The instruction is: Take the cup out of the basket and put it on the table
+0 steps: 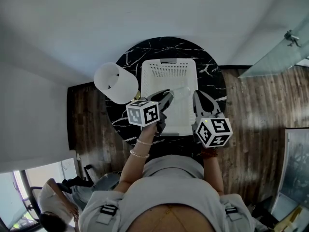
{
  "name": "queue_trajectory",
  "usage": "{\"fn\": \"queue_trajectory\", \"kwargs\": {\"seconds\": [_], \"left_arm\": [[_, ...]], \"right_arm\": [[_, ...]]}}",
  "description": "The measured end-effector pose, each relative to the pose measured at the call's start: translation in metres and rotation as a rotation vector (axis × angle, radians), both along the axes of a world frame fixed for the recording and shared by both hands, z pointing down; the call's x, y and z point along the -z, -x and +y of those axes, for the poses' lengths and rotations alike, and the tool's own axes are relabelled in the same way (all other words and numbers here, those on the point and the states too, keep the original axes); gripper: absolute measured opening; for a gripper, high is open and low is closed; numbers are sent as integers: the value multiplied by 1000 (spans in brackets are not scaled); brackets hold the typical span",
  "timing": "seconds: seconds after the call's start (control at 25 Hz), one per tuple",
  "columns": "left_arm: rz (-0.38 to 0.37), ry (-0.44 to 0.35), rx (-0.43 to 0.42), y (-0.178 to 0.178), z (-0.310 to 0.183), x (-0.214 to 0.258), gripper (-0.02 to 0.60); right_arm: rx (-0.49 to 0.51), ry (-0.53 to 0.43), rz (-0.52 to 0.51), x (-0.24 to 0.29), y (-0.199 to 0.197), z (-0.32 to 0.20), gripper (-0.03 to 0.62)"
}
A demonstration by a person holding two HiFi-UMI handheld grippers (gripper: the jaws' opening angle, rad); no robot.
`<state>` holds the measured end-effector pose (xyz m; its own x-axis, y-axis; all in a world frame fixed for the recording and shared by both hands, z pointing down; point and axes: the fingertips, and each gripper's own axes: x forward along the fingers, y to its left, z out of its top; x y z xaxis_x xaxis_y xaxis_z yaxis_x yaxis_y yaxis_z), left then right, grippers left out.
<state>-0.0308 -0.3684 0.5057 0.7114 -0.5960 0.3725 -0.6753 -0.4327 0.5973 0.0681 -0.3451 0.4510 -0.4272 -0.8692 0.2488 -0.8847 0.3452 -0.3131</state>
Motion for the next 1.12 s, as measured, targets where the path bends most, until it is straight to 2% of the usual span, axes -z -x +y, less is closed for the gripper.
{"fn": "queue_trajectory", "kwargs": {"seconds": [0.48,1.12], "left_arm": [[75,-75,14,8,9,40,60],[120,-145,44,21,23,76,60]], "right_arm": [[-2,-17,12,6,4,8,12],[21,-46,23,18,16,18,12]]}}
